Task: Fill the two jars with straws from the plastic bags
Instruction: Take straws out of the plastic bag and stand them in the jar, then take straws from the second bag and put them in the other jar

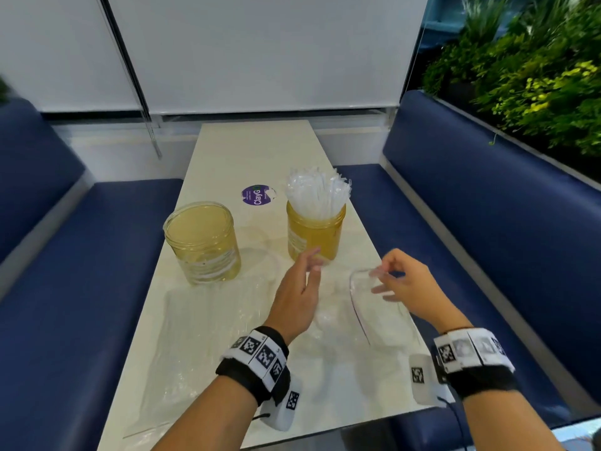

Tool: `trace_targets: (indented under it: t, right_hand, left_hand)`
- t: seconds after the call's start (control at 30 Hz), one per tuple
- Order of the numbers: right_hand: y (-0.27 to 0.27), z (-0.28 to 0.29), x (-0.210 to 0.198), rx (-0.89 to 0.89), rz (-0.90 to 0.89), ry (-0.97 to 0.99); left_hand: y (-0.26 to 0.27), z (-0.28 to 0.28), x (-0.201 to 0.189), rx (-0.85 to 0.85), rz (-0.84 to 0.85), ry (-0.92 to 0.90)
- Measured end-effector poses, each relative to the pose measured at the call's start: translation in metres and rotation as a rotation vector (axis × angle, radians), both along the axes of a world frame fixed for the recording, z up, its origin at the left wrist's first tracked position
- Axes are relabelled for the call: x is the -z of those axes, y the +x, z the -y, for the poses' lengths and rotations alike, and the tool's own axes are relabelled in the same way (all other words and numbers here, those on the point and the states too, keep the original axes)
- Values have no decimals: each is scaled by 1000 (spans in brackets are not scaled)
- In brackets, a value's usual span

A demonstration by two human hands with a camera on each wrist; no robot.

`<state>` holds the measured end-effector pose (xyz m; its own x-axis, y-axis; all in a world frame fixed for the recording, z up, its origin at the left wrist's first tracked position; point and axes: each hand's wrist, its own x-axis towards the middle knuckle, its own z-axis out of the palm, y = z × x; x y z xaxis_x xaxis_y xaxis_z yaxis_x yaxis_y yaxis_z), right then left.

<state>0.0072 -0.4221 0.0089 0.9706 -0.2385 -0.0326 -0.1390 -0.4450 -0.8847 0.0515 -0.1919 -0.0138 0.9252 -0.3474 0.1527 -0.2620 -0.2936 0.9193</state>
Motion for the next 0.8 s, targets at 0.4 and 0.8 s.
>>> trace_targets:
  t: [0.4,0.8]
  right_hand:
    - [-13,-20,-11,-64,23,-332]
    - [6,-202,17,-464,-71,-686]
  left_hand:
    - [-9,-1,53,402,11,1159]
    - [-30,-164,30,-265,102,999]
